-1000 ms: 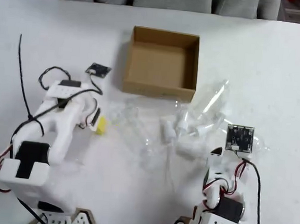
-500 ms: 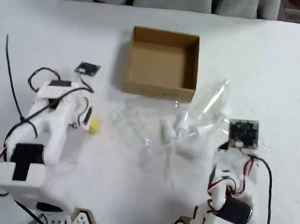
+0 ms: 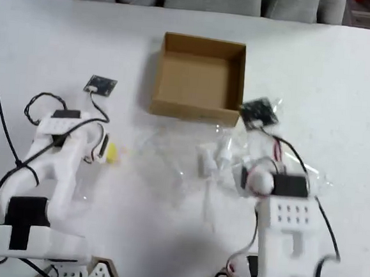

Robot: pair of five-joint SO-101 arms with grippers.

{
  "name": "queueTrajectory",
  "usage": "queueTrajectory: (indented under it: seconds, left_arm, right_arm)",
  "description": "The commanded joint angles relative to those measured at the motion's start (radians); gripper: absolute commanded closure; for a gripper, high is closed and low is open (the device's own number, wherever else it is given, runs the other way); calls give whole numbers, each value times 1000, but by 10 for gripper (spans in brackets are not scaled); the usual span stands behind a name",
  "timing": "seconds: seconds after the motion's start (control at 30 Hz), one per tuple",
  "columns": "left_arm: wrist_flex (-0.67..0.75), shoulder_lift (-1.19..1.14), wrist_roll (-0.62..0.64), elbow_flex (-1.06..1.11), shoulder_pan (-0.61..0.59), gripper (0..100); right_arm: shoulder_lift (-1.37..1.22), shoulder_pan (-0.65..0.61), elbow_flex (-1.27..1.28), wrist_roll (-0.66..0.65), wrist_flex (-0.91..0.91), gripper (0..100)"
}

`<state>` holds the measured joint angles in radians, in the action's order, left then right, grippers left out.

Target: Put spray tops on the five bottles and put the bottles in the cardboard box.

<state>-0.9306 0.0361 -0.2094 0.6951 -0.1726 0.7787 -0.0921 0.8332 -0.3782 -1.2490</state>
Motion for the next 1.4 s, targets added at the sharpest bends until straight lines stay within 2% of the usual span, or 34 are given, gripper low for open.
queueTrajectory:
  seconds: [0.0,0.2,0.37,0.47,0.73,1.17,1.3,1.37]
  left_arm:
    - [44,56,-12,2,-12,979]
    - [44,56,-12,3,-12,979]
    - [44,56,-12,3,-8,979]
    - [46,56,-12,3,-7,979]
    - [46,56,-14,3,-5,979]
    - [46,54,-14,0,-5,979]
    - [46,54,-14,0,-5,979]
    - [46,54,-14,0,-5,979]
  right_arm:
    - [-177,-64,-192,-2,-79,974]
    - [-358,-153,-293,68,-87,971]
    - [-433,-228,-313,75,-59,868]
    - [-467,-262,-310,75,-22,869]
    - [-602,-271,-316,68,127,800]
    - [-780,-274,-316,66,302,803]
    - [-837,-269,-345,58,305,884]
    - [-880,-268,-373,2,286,919]
